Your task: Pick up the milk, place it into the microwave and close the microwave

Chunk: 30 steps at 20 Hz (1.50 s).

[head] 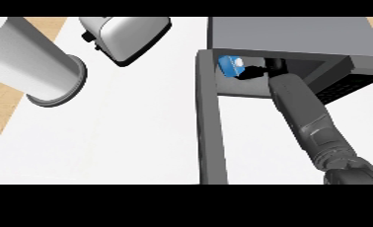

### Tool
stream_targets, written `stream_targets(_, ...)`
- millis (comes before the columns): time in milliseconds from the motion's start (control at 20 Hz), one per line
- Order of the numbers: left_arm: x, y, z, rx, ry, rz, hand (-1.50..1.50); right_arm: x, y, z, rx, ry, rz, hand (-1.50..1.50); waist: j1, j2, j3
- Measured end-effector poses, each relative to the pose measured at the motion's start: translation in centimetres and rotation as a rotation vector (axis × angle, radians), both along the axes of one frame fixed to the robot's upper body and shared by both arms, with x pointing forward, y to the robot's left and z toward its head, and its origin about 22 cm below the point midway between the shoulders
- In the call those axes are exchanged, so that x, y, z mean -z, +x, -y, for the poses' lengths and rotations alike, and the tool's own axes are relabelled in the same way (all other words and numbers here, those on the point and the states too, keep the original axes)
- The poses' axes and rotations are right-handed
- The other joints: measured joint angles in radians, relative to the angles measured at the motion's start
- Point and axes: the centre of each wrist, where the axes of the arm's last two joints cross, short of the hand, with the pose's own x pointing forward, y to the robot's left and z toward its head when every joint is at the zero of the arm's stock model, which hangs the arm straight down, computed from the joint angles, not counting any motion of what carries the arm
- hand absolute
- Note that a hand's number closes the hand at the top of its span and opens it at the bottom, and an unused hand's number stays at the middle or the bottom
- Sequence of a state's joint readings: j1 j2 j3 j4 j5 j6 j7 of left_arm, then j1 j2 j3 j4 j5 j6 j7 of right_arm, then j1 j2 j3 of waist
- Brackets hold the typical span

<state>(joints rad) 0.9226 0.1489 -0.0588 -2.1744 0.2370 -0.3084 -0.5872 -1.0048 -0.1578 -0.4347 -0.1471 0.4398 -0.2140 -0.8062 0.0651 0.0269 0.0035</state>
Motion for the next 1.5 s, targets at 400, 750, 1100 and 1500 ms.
stream_targets(400,-1.0,1.6,2.5,0.052,0.027,0.002,-1.5,3.0,-2.0,0.7,-0.089,0.1,-0.041,-1.5,-0.041,-0.019,-0.002)
stream_targets(750,-1.5,3.4,4.6,0.115,0.05,-0.013,-1.5,5.9,-4.4,2.0,-0.133,0.167,-0.074,-1.5,-0.076,-0.033,-0.004)
stream_targets(1100,-1.4,5.3,6.5,0.205,0.098,-0.068,1.5,8.8,-7.7,3.3,-0.181,0.234,-0.107,-1.5,-0.101,-0.039,-0.005)
stream_targets(1500,-0.9,8.7,7.3,0.267,0.211,-0.122,1.5,10.3,-12.7,7.5,-0.169,0.255,-0.093,-1.5,-0.122,-0.041,-0.006)
